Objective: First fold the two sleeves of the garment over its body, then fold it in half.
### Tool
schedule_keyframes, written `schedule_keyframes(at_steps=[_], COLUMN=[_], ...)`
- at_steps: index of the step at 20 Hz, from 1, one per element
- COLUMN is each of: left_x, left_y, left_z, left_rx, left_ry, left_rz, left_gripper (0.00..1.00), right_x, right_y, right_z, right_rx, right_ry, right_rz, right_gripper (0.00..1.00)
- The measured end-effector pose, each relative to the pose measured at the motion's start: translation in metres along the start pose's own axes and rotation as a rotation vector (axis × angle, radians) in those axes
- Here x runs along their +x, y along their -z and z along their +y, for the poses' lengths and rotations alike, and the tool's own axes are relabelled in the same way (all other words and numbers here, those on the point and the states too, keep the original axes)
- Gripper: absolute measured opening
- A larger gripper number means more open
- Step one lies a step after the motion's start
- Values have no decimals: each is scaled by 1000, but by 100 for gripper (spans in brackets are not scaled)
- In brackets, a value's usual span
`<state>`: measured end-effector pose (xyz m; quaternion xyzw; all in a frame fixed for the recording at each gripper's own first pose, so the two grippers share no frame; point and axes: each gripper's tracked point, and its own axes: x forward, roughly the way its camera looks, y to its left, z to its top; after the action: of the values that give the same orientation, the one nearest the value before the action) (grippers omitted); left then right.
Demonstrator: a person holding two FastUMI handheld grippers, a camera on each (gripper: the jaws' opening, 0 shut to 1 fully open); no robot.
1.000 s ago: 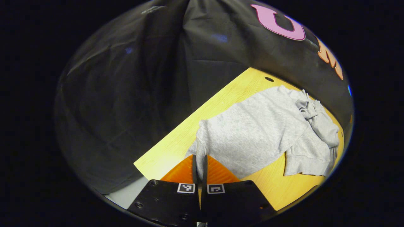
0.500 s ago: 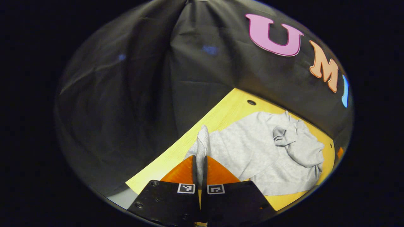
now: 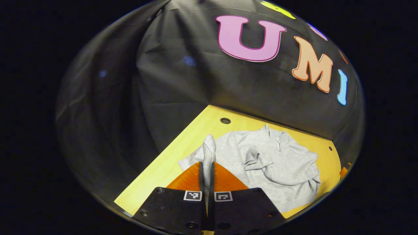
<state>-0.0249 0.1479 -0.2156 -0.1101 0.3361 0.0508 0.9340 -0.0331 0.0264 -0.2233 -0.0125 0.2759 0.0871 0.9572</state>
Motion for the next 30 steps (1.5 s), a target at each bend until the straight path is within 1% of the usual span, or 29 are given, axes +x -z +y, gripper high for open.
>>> schedule_keyframes(at_steps=[3, 6, 9, 14, 21, 25, 28, 30], left_x=[11, 19, 26, 32, 37, 41, 44, 48], left_y=[-16, -27, -36, -44, -33, -20, -6, 7], left_z=[-34, -69, -112, -187, -275, -314, -342, -357], left_rx=[17, 55, 88, 125, 186, 214, 207, 210], left_ry=[51, 100, 154, 267, 379, 420, 460, 472], left_rz=[-13, -25, -30, -38, -22, 4, 40, 66], left_gripper=[0, 0, 0, 0, 0, 0, 0, 0], right_x=[-10, -18, -26, -39, -60, -70, -77, -82], right_y=[7, 13, 18, 29, 45, 53, 59, 64], right_z=[-20, -38, -54, -82, -119, -140, -153, -160], right_rx=[17, 30, 38, 58, 73, 90, 98, 103], right_ry=[32, 62, 88, 126, 183, 214, 235, 246], right_rz=[9, 18, 24, 25, 41, 52, 63, 69], right_gripper=[100, 100, 100, 100, 100, 100, 100, 100])
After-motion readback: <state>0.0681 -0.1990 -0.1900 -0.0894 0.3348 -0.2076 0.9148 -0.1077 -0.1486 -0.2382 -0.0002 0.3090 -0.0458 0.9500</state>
